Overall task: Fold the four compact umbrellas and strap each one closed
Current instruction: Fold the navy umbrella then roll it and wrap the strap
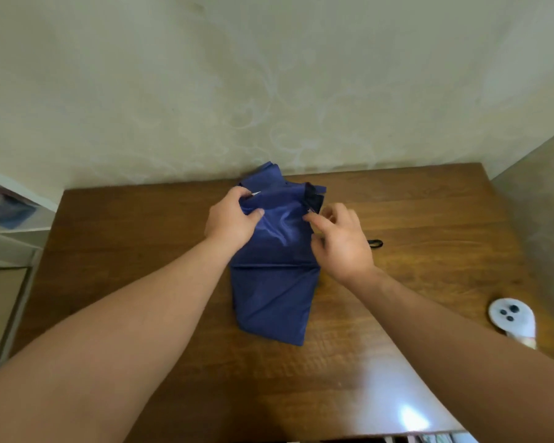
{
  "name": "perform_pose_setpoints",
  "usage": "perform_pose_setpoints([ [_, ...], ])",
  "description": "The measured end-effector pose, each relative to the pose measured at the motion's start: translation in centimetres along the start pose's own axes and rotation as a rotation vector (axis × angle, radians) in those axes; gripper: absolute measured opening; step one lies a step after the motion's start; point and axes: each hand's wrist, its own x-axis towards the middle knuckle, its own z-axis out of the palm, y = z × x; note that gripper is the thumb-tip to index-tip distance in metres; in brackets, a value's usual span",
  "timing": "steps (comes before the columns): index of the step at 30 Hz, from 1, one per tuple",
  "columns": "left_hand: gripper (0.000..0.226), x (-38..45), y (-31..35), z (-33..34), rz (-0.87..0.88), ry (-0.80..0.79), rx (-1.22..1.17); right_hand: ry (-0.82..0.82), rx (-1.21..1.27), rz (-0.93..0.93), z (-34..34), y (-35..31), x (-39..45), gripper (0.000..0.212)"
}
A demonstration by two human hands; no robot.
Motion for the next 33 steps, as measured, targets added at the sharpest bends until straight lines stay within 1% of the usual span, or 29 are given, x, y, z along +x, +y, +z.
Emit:
perform_pose_setpoints([
  [2, 0.043, 0.8, 0.0, 1.0, -0.059, -0.009, -0.040, 0.038, -0.103, -0.236, 0.4, 0.2, 0.0, 0.042],
  [3, 0.047, 1.1, 0.0, 1.6, -0.077, -0.023, -0.047, 0.017, -0.148, -0.322, 0.7, 0.0, 0.2, 0.046],
  [4, 0.051, 1.5, -0.1, 2.2, -0.081, -0.050, -0.036, -0.040, -0.197, -0.351, 1.0, -0.3, 0.4, 0.053],
  [6, 0.056, 1.7, -0.2, 3.4, -0.062, -0.127, 0.035, -0.216, -0.274, -0.271, 2.0, -0.3, 1.4, 0.065],
  [7, 0.057, 1.6, -0.4, 3.9, -0.059, -0.149, 0.072, -0.318, -0.294, -0.213, 2.7, 0.2, 1.9, 0.067],
  [8, 0.055, 1.5, -0.7, 4.2, -0.062, -0.151, 0.088, -0.398, -0.285, -0.162, 3.2, 0.8, 2.2, 0.066],
  [9, 0.051, 1.3, -1.2, 4.6, -0.067, -0.143, 0.078, -0.410, -0.215, -0.135, 3.6, 1.3, 2.3, 0.061],
  [10, 0.045, 1.2, -1.6, 4.8, -0.070, -0.128, 0.051, -0.320, -0.086, -0.111, 3.8, 1.8, 2.3, 0.055],
  [11, 0.038, 1.1, -2.0, 5.0, -0.067, -0.111, 0.016, -0.166, 0.060, -0.040, 3.9, 2.5, 2.1, 0.048],
  [12, 0.030, 1.0, -2.3, 5.1, -0.066, -0.093, -0.023, -0.011, 0.186, 0.085, 3.7, 2.8, 1.7, 0.042],
  [13, 0.025, 1.0, -2.5, 5.1, -0.072, -0.075, -0.061, 0.085, 0.286, 0.244, 3.2, 3.0, 1.2, 0.039],
  [14, 0.022, 0.9, -2.6, 5.0, -0.085, -0.059, -0.101, 0.100, 0.374, 0.412, 2.8, 3.2, 0.9, 0.038],
  [15, 0.021, 0.8, -2.7, 4.8, -0.104, -0.050, -0.144, 0.041, 0.448, 0.551, 2.6, 3.3, 0.5, 0.037],
  [16, 0.020, 0.6, -2.8, 4.6, -0.121, -0.047, -0.183, -0.054, 0.505, 0.633, 2.5, 3.4, -0.1, 0.033],
  [18, 0.019, 0.4, -3.0, 4.2, -0.137, -0.045, -0.242, -0.203, 0.595, 0.671, 2.7, 3.5, -1.2, 0.025],
  [19, 0.021, 0.4, -3.2, 4.1, -0.152, -0.042, -0.277, -0.243, 0.663, 0.677, 2.9, 3.5, -1.6, 0.026],
  [21, 0.030, 0.0, -3.3, 3.6, -0.189, -0.048, -0.354, -0.283, 0.863, 0.684, 3.1, 3.0, -1.8, 0.039],
  [22, 0.037, -0.3, -3.3, 3.4, -0.202, -0.055, -0.396, -0.280, 0.964, 0.682, 3.0, 2.4, -1.8, 0.044],
  [23, 0.045, -0.7, -3.3, 3.2, -0.209, -0.062, -0.447, -0.263, 1.044, 0.667, 3.0, 1.8, -1.7, 0.045],
  [25, 0.056, -1.9, -3.3, 2.5, -0.204, -0.079, -0.543, -0.210, 1.099, 0.640, 2.6, 0.7, -1.7, 0.036],
  [27, 0.057, -3.7, -3.8, 1.7, -0.165, -0.098, -0.580, -0.141, 1.097, 0.660, 2.1, -0.3, -2.1, 0.024],
  [29, 0.062, -6.0, -4.8, 0.9, -0.111, -0.119, -0.537, -0.091, 1.119, 0.662, 1.5, -0.9, -2.8, 0.014],
  [31, 0.073, -8.7, -6.1, 0.1, -0.040, -0.153, -0.437, -0.089, 1.134, 0.610, 0.6, -1.6, -3.9, 0.021],
  [33, 0.080, -11.7, -7.6, -0.7, 0.034, -0.240, -0.309, -0.153, 1.124, 0.576, -0.2, -2.6, -5.7, 0.029],
])
